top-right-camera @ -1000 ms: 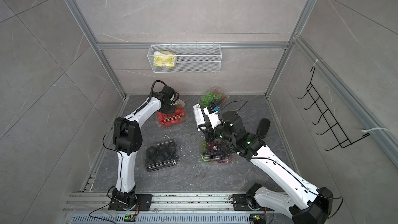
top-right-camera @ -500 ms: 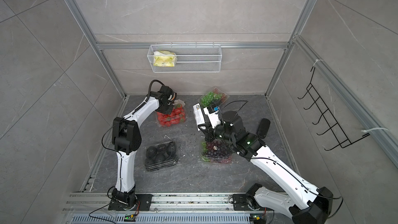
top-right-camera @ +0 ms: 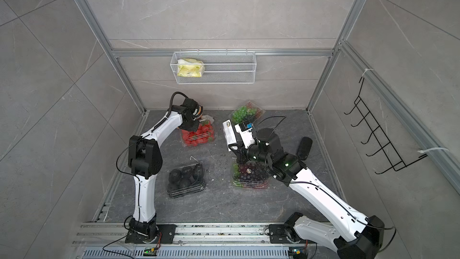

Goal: Label fruit boxes
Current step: Stick the label on the fruit box.

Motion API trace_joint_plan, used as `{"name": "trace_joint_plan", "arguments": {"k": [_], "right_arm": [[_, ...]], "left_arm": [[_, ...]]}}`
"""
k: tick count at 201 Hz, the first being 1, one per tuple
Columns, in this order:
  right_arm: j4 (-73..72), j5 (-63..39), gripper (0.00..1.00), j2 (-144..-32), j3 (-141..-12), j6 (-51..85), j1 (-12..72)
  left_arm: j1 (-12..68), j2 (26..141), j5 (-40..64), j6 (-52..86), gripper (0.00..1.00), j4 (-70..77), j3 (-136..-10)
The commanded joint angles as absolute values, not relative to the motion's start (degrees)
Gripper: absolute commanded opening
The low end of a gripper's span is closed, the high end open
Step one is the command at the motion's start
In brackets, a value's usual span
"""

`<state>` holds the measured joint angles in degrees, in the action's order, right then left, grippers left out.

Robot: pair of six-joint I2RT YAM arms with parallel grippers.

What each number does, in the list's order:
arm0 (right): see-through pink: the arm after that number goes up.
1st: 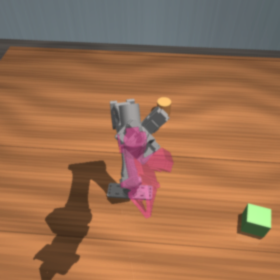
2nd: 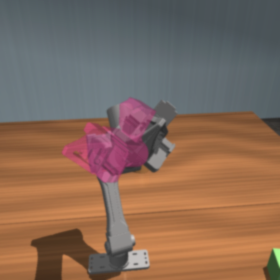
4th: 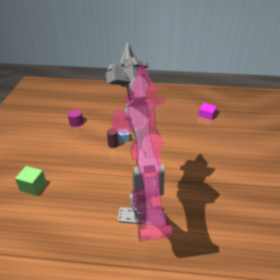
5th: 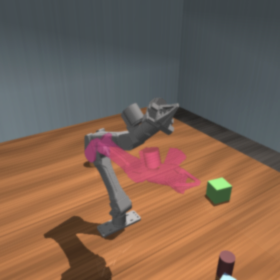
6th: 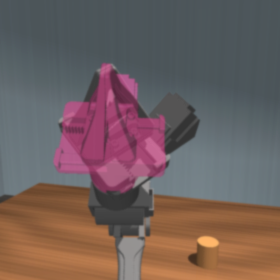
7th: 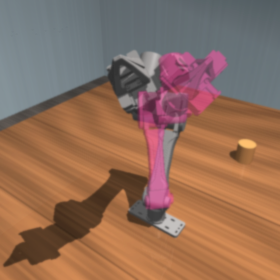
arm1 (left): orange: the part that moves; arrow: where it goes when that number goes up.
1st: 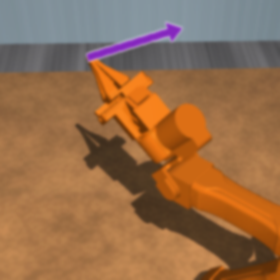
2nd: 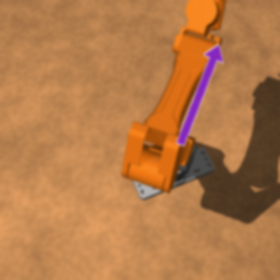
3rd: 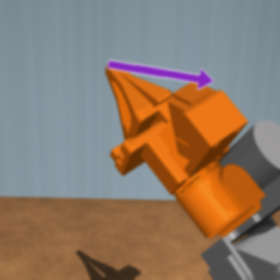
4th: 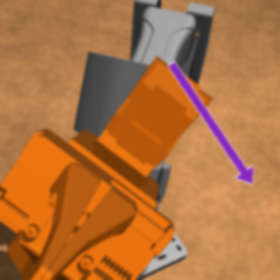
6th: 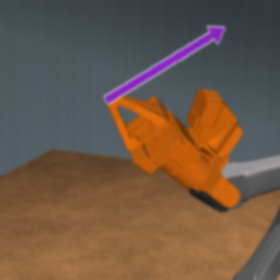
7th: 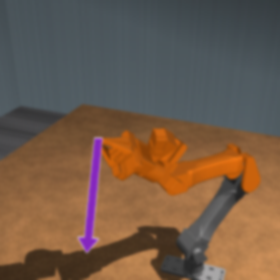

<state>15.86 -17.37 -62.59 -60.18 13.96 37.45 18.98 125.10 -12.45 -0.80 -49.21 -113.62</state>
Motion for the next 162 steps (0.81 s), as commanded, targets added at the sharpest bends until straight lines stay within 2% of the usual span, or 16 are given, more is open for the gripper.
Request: {"name": "trace_joint_plan", "arguments": {"k": [1, 162], "right_arm": [[14.25, -18.02, 0.00, -63.02, -59.33, 14.94, 37.21], [14.24, -17.93, 0.00, -63.41, -59.33, 14.85, 37.00]], "left_arm": [[19.16, 120.69, -9.57, 0.00, 0.00, -48.61, -113.37], [19.16, 126.29, -8.96, -0.70, 0.00, -49.22, -115.79]]}}
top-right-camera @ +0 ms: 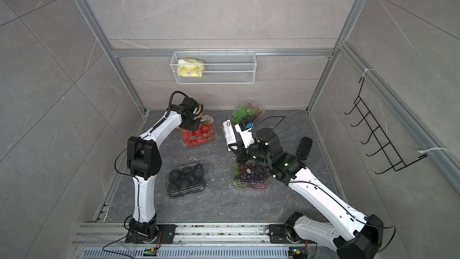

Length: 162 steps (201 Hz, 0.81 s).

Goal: Label fruit boxes
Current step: Stick the label on the fruit box.

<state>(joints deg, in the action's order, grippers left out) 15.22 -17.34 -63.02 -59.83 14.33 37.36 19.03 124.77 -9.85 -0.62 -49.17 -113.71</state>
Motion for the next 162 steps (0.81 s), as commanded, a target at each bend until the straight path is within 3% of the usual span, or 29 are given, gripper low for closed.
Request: {"name": "trace_joint_plan", "arguments": {"k": [1, 93, 162], "right_arm": [[14.28, -17.93, 0.00, -63.44, -59.33, 14.85, 37.00], [14.15, -18.28, 0.00, -63.37, -59.32, 15.03, 36.83], [13.49, -19.40, 0.00, -63.70, -59.41, 15.51, 36.83]], "left_arm": [[19.20, 126.30, -8.87, -0.70, 0.00, -49.22, -115.82], [18.11, 128.19, -11.48, -0.13, 0.00, -49.07, -117.50], [18.19, 116.99, -7.52, 4.25, 0.00, -45.34, -114.34]]}}
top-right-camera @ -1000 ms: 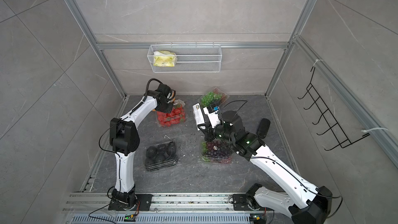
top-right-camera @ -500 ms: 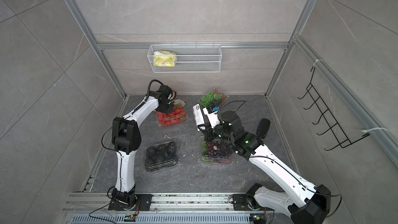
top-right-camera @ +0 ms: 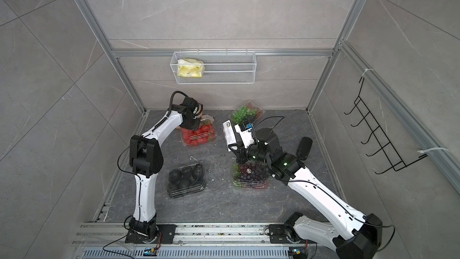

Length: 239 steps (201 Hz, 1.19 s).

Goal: Label fruit boxes
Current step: Stick the label on the fruit box, then adjust the label sticker.

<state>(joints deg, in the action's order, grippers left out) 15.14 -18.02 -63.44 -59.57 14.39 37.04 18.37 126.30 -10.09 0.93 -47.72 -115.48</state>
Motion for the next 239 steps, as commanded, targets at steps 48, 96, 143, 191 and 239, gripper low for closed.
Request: {"name": "trace_joint_plan", "arguments": {"k": [48, 96, 143, 191, 239], "right_arm": [[11.82, -21.05, 0.00, -63.24, -59.02, 16.43, 36.79], [6.75, -26.56, 0.00, -63.19, -57.87, 19.65, 35.42], [-5.87, -38.38, 0.00, -63.81, -55.52, 28.87, 31.47], [-19.42, -43.35, 0.00, -64.89, -53.26, 37.67, 30.59], [-26.54, -44.94, 0.00, -66.23, -52.91, 42.77, 30.56]], "left_arm": [[20.55, 98.26, 2.55, 13.03, 0.10, -35.85, -97.14], [20.98, 77.64, 19.37, 28.23, 0.36, -17.55, -75.34], [21.39, 68.64, 36.47, 44.64, 0.46, 5.62, -61.98], [27.52, 67.10, 39.97, 54.27, 0.60, 25.38, -56.10], [28.76, 68.09, 41.01, 60.75, 0.55, 37.99, -53.55]]}}
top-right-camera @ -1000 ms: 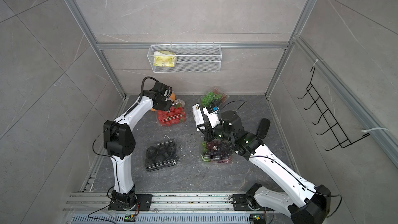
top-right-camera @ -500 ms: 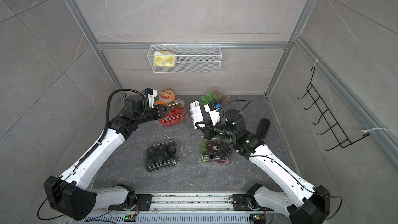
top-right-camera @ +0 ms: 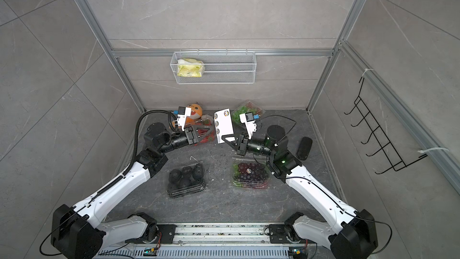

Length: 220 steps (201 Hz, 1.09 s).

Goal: Label fruit boxes
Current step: Adjust the label sticker.

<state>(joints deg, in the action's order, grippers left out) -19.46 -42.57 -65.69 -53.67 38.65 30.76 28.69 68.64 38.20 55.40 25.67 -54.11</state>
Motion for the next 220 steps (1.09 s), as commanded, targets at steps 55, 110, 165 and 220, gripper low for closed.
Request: {"name": "trace_joint_plan", "arguments": {"k": [55, 110, 165, 220], "right_arm": [[-27.59, -44.75, 0.00, -66.31, -52.92, 43.41, 30.56], [-28.14, -44.65, 0.00, -66.77, -53.06, 43.51, 30.52], [-28.27, -44.74, 0.00, -66.89, -52.85, 43.60, 30.44], [-27.74, -44.91, 0.21, -67.28, -53.43, 43.78, 30.45]], "left_arm": [[30.57, 70.81, 43.29, 63.16, 0.50, 42.46, -54.52], [31.44, 71.99, 44.32, 63.09, 0.46, 43.00, -54.93], [31.46, 71.47, 44.37, 62.87, 0.22, 42.89, -55.49], [31.40, 71.46, 44.96, 63.10, 0.00, 43.75, -55.60]]}}
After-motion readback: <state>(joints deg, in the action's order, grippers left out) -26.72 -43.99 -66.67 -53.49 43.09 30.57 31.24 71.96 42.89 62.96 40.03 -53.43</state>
